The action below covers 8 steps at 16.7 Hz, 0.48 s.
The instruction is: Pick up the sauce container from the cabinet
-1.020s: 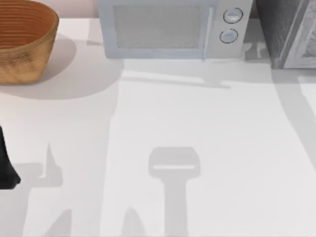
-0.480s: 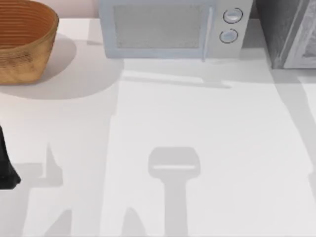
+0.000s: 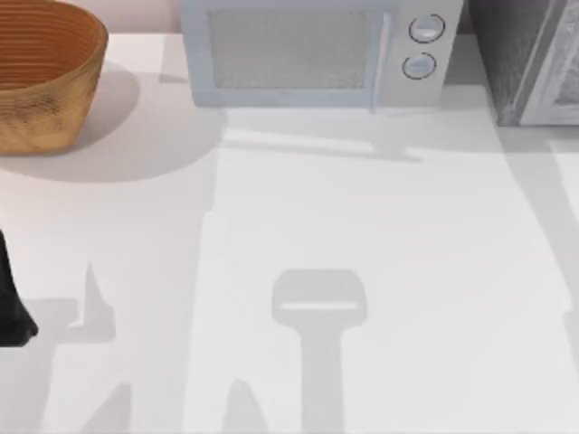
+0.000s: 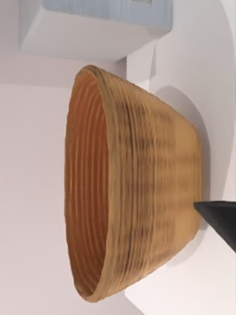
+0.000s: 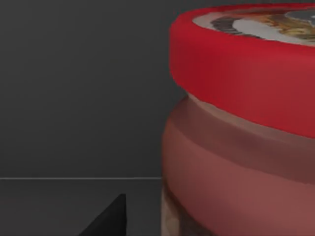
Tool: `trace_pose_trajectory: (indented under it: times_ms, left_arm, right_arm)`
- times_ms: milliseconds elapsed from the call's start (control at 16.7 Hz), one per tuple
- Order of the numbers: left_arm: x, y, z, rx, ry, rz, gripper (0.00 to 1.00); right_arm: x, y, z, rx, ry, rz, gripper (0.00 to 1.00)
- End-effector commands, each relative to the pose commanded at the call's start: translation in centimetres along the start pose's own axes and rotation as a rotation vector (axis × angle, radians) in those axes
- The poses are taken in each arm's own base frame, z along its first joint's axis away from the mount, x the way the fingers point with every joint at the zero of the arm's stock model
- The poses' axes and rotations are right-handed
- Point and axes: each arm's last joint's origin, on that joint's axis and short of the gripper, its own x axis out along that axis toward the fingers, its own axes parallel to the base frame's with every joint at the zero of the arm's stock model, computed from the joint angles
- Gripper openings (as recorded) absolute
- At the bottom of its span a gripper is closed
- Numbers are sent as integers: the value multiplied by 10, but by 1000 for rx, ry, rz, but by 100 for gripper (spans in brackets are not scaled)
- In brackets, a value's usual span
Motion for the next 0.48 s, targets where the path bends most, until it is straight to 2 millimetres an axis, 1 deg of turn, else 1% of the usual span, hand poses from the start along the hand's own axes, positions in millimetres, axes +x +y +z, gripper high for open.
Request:
trace_pose_trajectory:
  times_ms: [480]
  left_arm:
    - [0,0,0,0,0,0,100]
  right_arm:
    - [0,0,0,0,0,0,17]
